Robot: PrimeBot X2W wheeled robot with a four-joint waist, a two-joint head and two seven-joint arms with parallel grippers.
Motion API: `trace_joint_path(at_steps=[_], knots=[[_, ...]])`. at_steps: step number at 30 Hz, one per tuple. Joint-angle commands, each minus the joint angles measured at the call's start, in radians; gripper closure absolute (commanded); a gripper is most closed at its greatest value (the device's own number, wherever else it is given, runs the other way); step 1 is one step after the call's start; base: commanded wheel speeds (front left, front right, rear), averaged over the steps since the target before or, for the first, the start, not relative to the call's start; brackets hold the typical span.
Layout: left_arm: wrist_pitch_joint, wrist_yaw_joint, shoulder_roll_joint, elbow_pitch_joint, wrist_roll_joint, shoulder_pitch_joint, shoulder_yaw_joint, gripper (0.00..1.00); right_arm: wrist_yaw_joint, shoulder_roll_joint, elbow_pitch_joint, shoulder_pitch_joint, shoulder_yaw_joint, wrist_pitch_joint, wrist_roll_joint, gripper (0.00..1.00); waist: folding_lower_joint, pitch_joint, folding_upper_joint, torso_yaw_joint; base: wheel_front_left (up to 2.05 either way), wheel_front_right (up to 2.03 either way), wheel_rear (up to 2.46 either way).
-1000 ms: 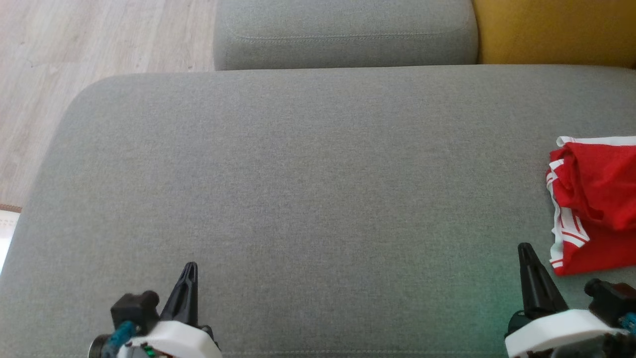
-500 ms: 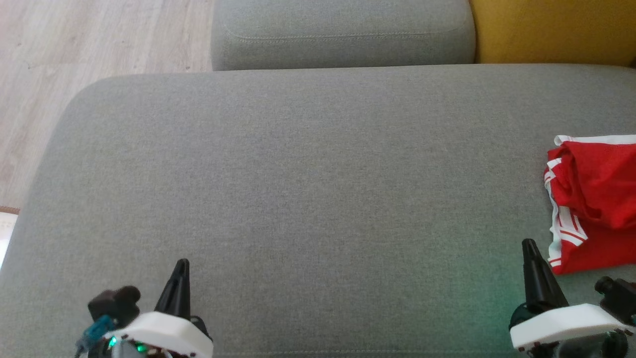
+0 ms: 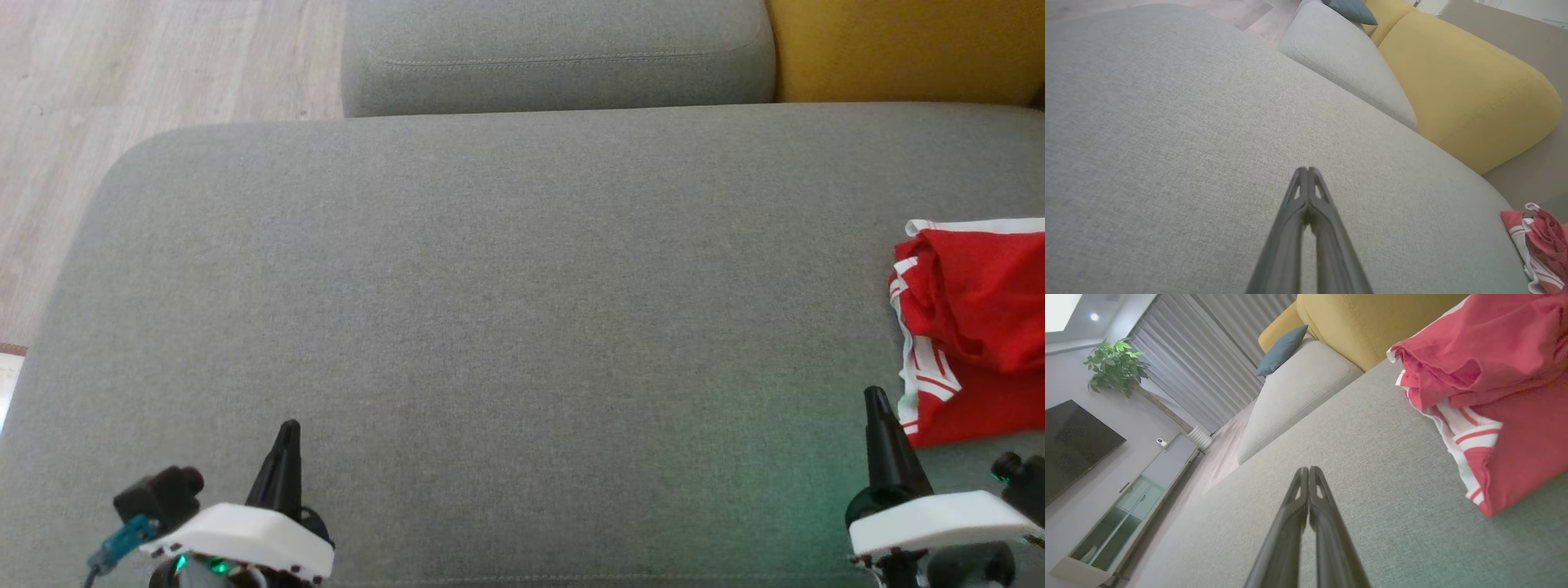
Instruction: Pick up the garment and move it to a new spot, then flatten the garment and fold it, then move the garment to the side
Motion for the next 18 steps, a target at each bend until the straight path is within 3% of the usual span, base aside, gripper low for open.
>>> trace_joint_path(at_steps=[1, 18], knots=[[0.004, -0.008, 0.002, -0.026, -0.029, -0.061, 0.034, 1.00, 0.000, -0.021, -0.026, -0.057, 0.003, 0.004, 0.031, 1.00, 0.0000, 0.000, -0.0001, -0.001, 0.00, 0.00, 0.00], [0.047, -0.039, -0.006, -0.019, -0.232, -0.085, 0.081, 1.00, 0.000, -0.025, 0.007, -0.093, -0.004, 0.019, 0.228, 1.00, 0.0000, 0.000, -0.0001, -0.009, 0.00, 0.00, 0.00]])
